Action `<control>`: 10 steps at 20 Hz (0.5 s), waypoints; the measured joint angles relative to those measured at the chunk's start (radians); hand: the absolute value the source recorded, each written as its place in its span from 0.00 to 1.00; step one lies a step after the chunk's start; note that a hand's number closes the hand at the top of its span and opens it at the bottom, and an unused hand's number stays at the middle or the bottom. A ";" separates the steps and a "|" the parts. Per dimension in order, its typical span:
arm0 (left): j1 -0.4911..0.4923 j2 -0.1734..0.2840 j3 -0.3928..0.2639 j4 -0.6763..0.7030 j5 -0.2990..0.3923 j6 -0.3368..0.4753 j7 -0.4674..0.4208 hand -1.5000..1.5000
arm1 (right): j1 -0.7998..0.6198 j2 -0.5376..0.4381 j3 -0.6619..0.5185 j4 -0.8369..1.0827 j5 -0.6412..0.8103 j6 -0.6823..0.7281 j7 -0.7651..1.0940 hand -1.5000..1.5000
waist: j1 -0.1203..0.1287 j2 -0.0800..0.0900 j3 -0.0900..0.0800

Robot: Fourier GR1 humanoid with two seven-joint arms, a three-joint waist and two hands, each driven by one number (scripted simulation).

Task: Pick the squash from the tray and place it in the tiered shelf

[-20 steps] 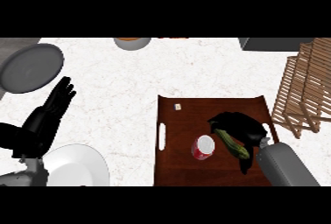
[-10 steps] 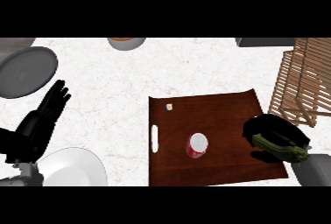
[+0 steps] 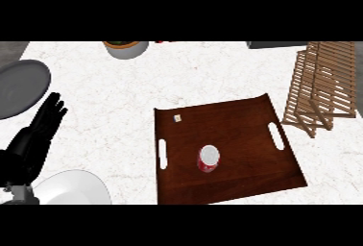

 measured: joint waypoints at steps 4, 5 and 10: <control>-0.001 -0.007 -0.008 -0.001 -0.006 0.002 -0.003 0.50 | 0.072 -0.094 -0.109 -0.035 -0.196 0.026 -0.010 1.00 | 0.007 0.002 0.000; -0.009 -0.008 -0.013 -0.002 -0.010 0.003 -0.002 0.50 | 0.082 -0.117 -0.130 -0.041 -0.244 0.038 -0.004 1.00 | 0.011 0.003 0.000; -0.016 -0.006 -0.019 0.002 -0.005 -0.012 -0.011 0.50 | 0.126 -0.224 -0.219 -0.055 -0.458 0.101 0.036 1.00 | 0.035 0.008 -0.001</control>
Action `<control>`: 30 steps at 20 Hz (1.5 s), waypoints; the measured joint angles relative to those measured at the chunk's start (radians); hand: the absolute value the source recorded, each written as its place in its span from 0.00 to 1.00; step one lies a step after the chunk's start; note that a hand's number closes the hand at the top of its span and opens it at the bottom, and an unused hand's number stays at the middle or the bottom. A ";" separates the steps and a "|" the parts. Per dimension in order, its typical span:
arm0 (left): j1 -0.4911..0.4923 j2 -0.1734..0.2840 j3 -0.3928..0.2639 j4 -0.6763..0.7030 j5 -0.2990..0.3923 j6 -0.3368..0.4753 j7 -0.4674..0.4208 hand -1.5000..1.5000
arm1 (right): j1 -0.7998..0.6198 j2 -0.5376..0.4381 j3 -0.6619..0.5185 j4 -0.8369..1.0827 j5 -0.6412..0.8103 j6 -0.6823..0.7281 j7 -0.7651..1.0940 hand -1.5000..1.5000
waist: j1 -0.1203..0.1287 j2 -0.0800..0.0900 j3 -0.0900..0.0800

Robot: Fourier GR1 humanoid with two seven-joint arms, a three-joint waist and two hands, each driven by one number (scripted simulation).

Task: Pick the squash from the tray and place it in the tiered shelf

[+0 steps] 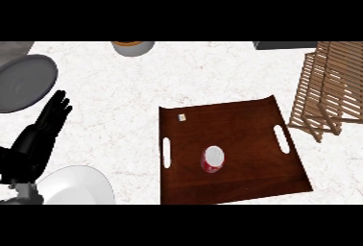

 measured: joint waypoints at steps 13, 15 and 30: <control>-0.046 -0.034 -0.044 0.026 -0.022 0.004 -0.006 0.50 | -0.018 -0.136 -0.023 -0.079 -0.394 0.163 0.211 1.00 | 0.050 0.010 0.000; -0.045 -0.032 -0.047 0.021 -0.023 0.001 -0.003 0.50 | -0.008 -0.118 0.023 -0.092 -0.494 0.223 0.269 1.00 | 0.060 0.011 0.000; -0.076 -0.034 -0.054 0.037 -0.025 -0.006 0.003 0.50 | -0.217 -0.252 -0.028 -0.185 -0.474 0.060 0.380 1.00 | 0.087 0.016 0.002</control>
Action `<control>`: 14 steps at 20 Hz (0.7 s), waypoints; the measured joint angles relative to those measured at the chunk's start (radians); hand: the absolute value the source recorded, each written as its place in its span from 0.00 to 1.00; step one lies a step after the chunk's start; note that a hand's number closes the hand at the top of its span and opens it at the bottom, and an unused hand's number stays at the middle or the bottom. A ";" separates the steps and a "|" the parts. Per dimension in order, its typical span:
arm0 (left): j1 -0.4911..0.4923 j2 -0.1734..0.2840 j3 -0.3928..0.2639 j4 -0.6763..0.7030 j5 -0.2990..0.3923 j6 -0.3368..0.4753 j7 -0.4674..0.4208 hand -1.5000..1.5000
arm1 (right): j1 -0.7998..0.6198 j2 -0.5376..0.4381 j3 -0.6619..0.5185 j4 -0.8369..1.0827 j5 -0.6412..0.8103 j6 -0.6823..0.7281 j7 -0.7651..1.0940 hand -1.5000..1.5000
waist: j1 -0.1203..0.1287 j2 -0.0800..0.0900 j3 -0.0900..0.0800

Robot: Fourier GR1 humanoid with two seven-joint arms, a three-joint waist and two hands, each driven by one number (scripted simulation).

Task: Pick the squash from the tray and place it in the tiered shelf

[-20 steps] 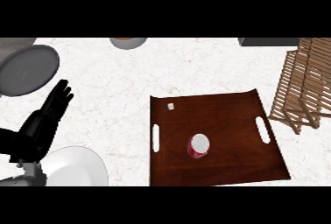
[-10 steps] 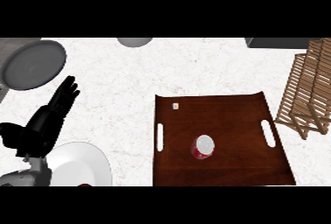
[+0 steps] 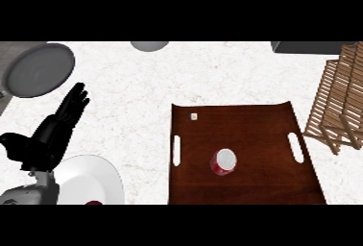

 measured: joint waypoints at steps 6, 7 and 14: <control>-0.002 0.002 -0.007 -0.024 0.004 -0.012 0.017 0.50 | -0.170 0.052 0.120 0.082 0.199 -0.164 -0.124 1.00 | 0.016 0.004 0.001; -0.005 -0.003 -0.011 -0.016 -0.002 -0.008 0.013 0.50 | -0.205 0.068 0.145 0.102 0.224 -0.181 -0.146 1.00 | 0.015 0.004 0.000; 0.009 -0.006 -0.001 -0.013 -0.007 -0.006 0.005 0.50 | -0.423 0.119 0.256 0.245 0.256 -0.094 -0.219 1.00 | 0.003 0.001 0.000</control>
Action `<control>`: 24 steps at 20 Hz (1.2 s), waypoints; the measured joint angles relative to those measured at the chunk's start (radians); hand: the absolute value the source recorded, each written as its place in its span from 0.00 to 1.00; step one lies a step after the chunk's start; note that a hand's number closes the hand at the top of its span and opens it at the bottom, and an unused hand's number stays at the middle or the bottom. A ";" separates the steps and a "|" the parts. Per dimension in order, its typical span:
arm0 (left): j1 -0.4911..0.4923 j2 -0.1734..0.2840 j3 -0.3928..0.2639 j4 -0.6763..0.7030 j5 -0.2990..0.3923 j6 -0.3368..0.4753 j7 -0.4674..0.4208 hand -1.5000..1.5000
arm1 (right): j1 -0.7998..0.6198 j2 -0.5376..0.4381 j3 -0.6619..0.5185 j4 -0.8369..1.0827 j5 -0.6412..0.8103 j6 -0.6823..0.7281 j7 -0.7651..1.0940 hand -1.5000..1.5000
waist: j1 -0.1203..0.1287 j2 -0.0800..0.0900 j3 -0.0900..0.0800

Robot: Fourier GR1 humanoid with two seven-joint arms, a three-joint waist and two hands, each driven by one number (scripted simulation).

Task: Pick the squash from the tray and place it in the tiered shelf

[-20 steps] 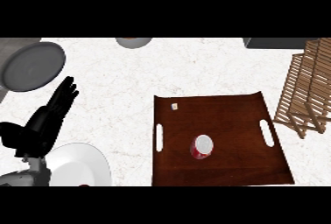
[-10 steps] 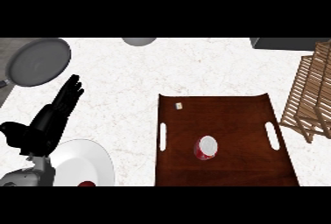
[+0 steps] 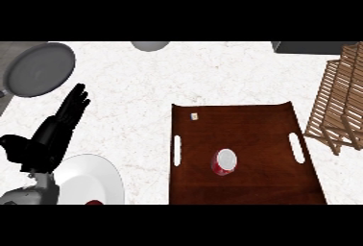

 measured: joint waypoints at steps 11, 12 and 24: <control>-0.010 0.002 0.008 -0.001 0.003 -0.004 0.016 0.50 | -0.103 0.014 0.212 0.085 0.301 -0.045 -0.122 1.00 | -0.002 0.002 0.000; -0.008 0.002 0.008 -0.010 0.006 -0.006 0.022 0.50 | -0.106 0.016 0.227 0.105 0.328 -0.052 -0.133 1.00 | -0.002 0.001 0.000; -0.021 -0.008 0.007 0.000 -0.006 -0.002 0.017 0.50 | -0.316 0.143 0.200 0.516 0.462 -0.123 -0.122 1.00 | -0.004 0.003 0.001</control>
